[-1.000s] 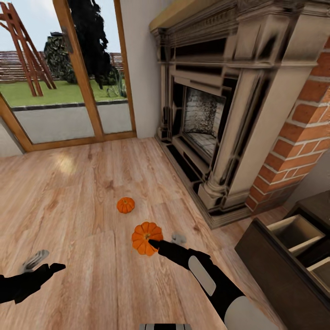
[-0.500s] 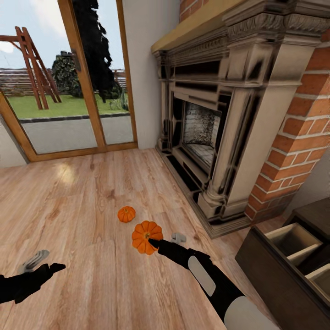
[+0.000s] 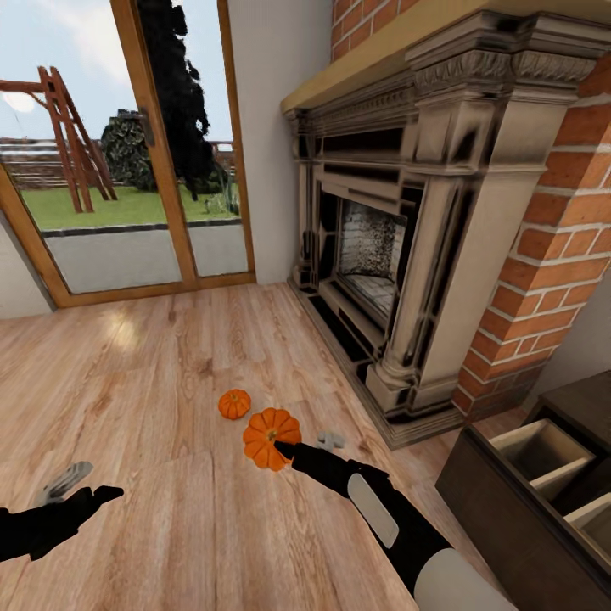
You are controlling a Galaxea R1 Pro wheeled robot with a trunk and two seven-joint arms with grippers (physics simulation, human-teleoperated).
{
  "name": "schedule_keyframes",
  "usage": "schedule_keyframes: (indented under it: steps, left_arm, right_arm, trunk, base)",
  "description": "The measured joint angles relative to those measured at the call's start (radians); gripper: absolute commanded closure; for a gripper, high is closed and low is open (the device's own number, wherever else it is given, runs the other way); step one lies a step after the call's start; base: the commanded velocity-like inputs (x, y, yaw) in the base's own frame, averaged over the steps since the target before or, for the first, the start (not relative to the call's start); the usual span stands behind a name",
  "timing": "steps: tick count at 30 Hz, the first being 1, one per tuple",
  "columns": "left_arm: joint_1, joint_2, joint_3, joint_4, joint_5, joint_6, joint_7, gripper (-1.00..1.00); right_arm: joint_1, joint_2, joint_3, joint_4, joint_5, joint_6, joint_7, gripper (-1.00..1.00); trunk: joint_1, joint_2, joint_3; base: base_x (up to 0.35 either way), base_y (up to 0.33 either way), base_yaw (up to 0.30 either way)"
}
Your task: Place each of the two pumpkins and all three candles from the living room inside a cabinet in the living room (use any cabinet), then make sure every cabinet is closed, and position the cauldron so it is next to a table in the living room.
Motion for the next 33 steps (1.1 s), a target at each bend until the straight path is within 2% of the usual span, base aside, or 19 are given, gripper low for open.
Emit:
schedule_keyframes:
  steps: [5, 14, 20, 33]
  left_arm:
    - [0.0, 0.0, 0.0, 0.0, 0.0, 0.0, 0.0, -1.0]
    - [0.0, 0.001, 0.0, 0.0, 0.0, -0.001, 0.0, -1.0]
    - [0.0, 0.0, 0.001, 0.0, 0.0, -0.001, 0.0, -1.0]
    - [0.0, 0.0, 0.001, 0.0, 0.0, -0.003, 0.0, -1.0]
  right_arm:
    - [0.0, 0.002, 0.0, -0.001, 0.0, 0.0, 0.0, 1.0]
    - [0.0, 0.007, 0.001, 0.0, 0.0, -0.001, 0.0, 1.0]
    - [-0.001, 0.009, 0.002, 0.001, 0.016, -0.001, -0.001, 1.0]
    - [-0.001, 0.011, 0.002, 0.002, 0.025, -0.001, -0.002, 1.0]
  trunk:
    - [0.0, 0.0, 0.0]
    - [0.0, 0.0, 0.006]
    - [0.0, 0.0, 0.013]
    - [0.0, 0.0, 0.015]
  base:
    - [0.0, 0.066, 0.0]
    - [0.065, 0.262, -0.088]
    - [0.255, 0.203, 0.094]
    - [0.324, 0.013, 0.025]
